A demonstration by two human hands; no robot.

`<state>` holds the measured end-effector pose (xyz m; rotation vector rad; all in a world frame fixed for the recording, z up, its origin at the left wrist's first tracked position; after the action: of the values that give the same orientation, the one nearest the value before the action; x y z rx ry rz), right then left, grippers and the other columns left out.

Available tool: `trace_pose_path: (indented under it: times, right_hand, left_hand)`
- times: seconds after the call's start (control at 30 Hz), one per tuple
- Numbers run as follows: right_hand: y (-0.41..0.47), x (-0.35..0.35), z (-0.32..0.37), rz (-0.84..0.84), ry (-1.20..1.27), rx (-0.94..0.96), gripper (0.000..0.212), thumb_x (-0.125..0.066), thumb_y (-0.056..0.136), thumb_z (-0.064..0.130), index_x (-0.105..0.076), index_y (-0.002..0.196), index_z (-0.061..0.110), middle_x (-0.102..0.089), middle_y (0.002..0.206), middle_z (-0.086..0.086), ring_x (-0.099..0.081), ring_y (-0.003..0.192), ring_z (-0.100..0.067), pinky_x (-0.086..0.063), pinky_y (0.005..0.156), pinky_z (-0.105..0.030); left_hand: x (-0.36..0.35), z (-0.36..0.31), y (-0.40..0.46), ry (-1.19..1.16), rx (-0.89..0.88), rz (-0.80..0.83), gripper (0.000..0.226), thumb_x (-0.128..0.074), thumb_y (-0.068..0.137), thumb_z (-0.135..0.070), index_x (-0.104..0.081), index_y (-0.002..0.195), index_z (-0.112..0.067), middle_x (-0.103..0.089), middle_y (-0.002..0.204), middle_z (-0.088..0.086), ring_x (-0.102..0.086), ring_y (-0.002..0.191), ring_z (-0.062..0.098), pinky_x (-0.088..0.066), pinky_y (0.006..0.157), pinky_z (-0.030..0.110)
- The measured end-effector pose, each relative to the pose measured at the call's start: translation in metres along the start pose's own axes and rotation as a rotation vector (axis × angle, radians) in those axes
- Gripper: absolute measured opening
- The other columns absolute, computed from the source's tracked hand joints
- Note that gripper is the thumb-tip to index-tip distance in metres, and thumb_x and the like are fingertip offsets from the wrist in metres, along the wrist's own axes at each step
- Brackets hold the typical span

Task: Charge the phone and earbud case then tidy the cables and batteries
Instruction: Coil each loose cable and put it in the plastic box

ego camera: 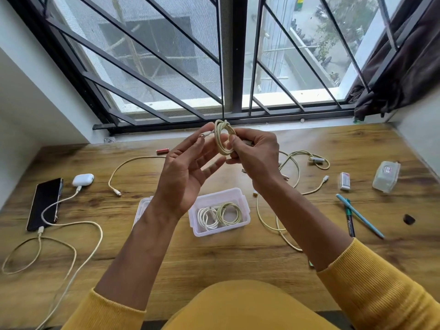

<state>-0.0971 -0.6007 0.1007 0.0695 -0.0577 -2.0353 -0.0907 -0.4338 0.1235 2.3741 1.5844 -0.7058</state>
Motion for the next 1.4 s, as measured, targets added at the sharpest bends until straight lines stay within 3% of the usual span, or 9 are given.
trace_pose_path:
  times: [0.17,0.3,0.4,0.53,0.8,0.93,1.1,1.3,1.4]
  right_hand:
    - [-0.005,-0.006,0.004,0.023,-0.033,0.023,0.016,-0.072,0.096,0.008,-0.083,0.106,0.011,-0.080,0.083,-0.008,-0.079,0.072,-0.024,-0.065,0.062,-0.039]
    - [-0.008,-0.008,0.004,0.041,-0.052,0.033,0.019,-0.071,0.096,0.004,-0.082,0.110,0.012,-0.080,0.084,-0.009,-0.079,0.070,-0.022,-0.064,0.060,-0.034]
    - [-0.009,-0.006,0.003,0.039,-0.064,0.025,0.019,-0.072,0.096,0.004,-0.080,0.112,0.010,-0.079,0.083,-0.007,-0.079,0.070,-0.022,-0.065,0.061,-0.035]
    - [-0.009,-0.003,0.001,0.038,-0.064,0.025,0.017,-0.073,0.096,0.004,-0.080,0.109,0.010,-0.078,0.081,-0.009,-0.077,0.067,-0.020,-0.064,0.060,-0.035]
    - [-0.008,-0.007,-0.004,0.114,-0.054,0.011,0.012,-0.076,0.093,0.006,-0.079,0.104,0.005,-0.077,0.081,-0.014,-0.074,0.065,-0.019,-0.063,0.061,-0.036]
    - [-0.007,-0.008,-0.006,0.223,-0.061,-0.040,0.015,-0.078,0.088,-0.001,-0.076,0.101,0.005,-0.077,0.084,-0.016,-0.072,0.072,-0.019,-0.062,0.064,-0.036]
    - [-0.006,-0.003,-0.006,0.337,-0.058,-0.078,0.021,-0.073,0.085,-0.013,-0.072,0.102,0.000,-0.077,0.096,-0.026,-0.074,0.083,-0.030,-0.061,0.072,-0.044]
    - [-0.006,0.004,-0.006,0.404,-0.098,-0.057,0.024,-0.067,0.092,-0.006,-0.073,0.111,0.008,-0.078,0.099,-0.015,-0.071,0.086,-0.018,-0.057,0.073,-0.040]
    - [-0.007,0.006,-0.007,0.512,-0.004,-0.107,0.027,-0.063,0.092,-0.002,-0.069,0.118,0.001,-0.074,0.096,-0.011,-0.063,0.085,-0.024,-0.049,0.070,-0.034]
  left_hand:
    - [0.002,0.002,0.003,-0.093,0.005,-0.030,0.025,-0.063,0.097,-0.016,-0.074,0.119,-0.013,-0.077,0.117,0.012,-0.073,0.115,0.029,-0.057,0.103,0.049]
    - [0.008,0.001,0.006,0.014,-0.043,-0.083,0.028,-0.074,0.085,-0.011,-0.068,0.113,-0.015,-0.078,0.104,0.012,-0.076,0.098,0.025,-0.062,0.090,0.044]
    - [0.014,-0.002,0.008,0.203,-0.091,-0.131,0.048,-0.082,0.079,-0.011,-0.062,0.122,-0.011,-0.078,0.101,0.018,-0.076,0.096,0.030,-0.063,0.089,0.044]
    - [0.021,-0.006,0.009,0.529,-0.205,-0.195,0.039,-0.088,0.082,-0.007,-0.072,0.117,-0.007,-0.080,0.095,0.017,-0.079,0.090,0.034,-0.066,0.082,0.048]
    - [0.026,-0.007,0.020,1.178,-0.356,-0.422,0.021,-0.090,0.077,-0.028,-0.078,0.095,-0.025,-0.076,0.070,-0.011,-0.074,0.066,0.003,-0.065,0.075,0.039]
    - [0.021,-0.005,0.018,1.379,-0.418,-0.474,0.021,-0.083,0.078,-0.027,-0.069,0.093,-0.024,-0.072,0.071,-0.009,-0.073,0.070,0.016,-0.060,0.078,0.036]
    - [0.021,0.004,0.015,1.412,-0.463,-0.497,0.019,-0.079,0.086,-0.024,-0.067,0.101,-0.023,-0.071,0.077,-0.008,-0.072,0.073,0.021,-0.055,0.078,0.033]
    - [0.020,0.012,0.011,1.374,-0.508,-0.488,0.012,-0.078,0.089,-0.025,-0.077,0.100,-0.020,-0.078,0.079,0.000,-0.074,0.073,0.023,-0.059,0.078,0.036]
    - [0.020,0.011,0.012,1.367,-0.523,-0.491,0.011,-0.077,0.091,-0.026,-0.076,0.099,-0.019,-0.078,0.081,0.000,-0.074,0.073,0.021,-0.061,0.079,0.038]
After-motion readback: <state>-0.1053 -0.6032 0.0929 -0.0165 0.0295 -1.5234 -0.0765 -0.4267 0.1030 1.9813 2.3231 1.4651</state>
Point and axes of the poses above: each hand's wrist, its own y-axis towards the middle knuckle, its own x-axis out of the back of the hand, z = x × y, the point moved 1 cm from there along y, towards the middle knuckle
